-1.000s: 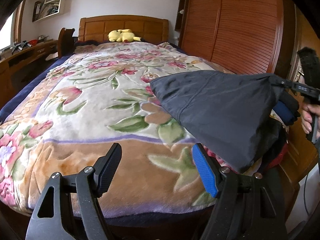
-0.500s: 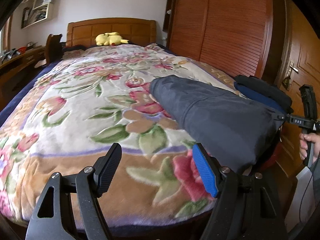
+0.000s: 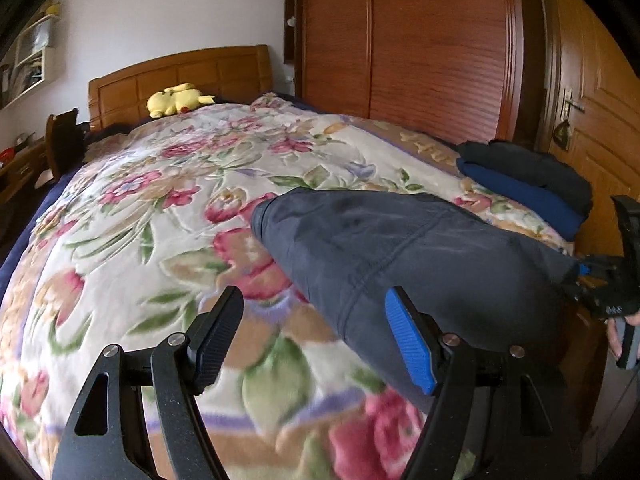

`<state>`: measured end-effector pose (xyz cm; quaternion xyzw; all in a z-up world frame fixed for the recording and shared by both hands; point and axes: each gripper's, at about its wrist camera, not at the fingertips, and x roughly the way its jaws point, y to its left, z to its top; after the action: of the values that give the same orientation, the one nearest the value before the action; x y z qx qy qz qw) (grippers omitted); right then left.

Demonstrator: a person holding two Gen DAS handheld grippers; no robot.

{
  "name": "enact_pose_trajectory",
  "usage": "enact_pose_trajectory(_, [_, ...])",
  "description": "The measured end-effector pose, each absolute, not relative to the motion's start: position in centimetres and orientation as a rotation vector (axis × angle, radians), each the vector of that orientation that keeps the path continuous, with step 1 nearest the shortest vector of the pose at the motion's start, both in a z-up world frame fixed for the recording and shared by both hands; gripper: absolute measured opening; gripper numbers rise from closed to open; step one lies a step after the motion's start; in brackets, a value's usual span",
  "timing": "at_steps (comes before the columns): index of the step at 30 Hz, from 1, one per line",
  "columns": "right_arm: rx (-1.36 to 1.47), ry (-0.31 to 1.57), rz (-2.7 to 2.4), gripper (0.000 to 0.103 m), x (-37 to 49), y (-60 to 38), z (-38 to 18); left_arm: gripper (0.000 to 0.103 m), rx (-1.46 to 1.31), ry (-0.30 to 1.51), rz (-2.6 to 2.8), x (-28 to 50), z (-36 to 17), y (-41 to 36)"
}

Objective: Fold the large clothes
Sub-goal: 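Close the left tool on the jacket bundle while the right tool keeps holding it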

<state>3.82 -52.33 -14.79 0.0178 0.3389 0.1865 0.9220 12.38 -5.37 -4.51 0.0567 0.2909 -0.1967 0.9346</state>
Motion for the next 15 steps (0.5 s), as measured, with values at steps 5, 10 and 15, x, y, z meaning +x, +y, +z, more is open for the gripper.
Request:
enact_pose_trajectory(5, [0.091, 0.739, 0.370, 0.081, 4.7, -52.9, -15.8, 0.074, 0.146, 0.628, -0.417, 16.4, -5.7, -7.2])
enact_pose_trajectory(10, [0.104, 0.767, 0.371, 0.081, 5.0, -52.5, -16.2, 0.074, 0.176, 0.676, -0.409, 21.1, -7.4, -8.4])
enact_pose_trajectory(15, [0.116, 0.786, 0.386, 0.081, 6.0, -52.3, -17.0, 0.074, 0.161, 0.729, -0.400, 24.6, -9.1, -8.6])
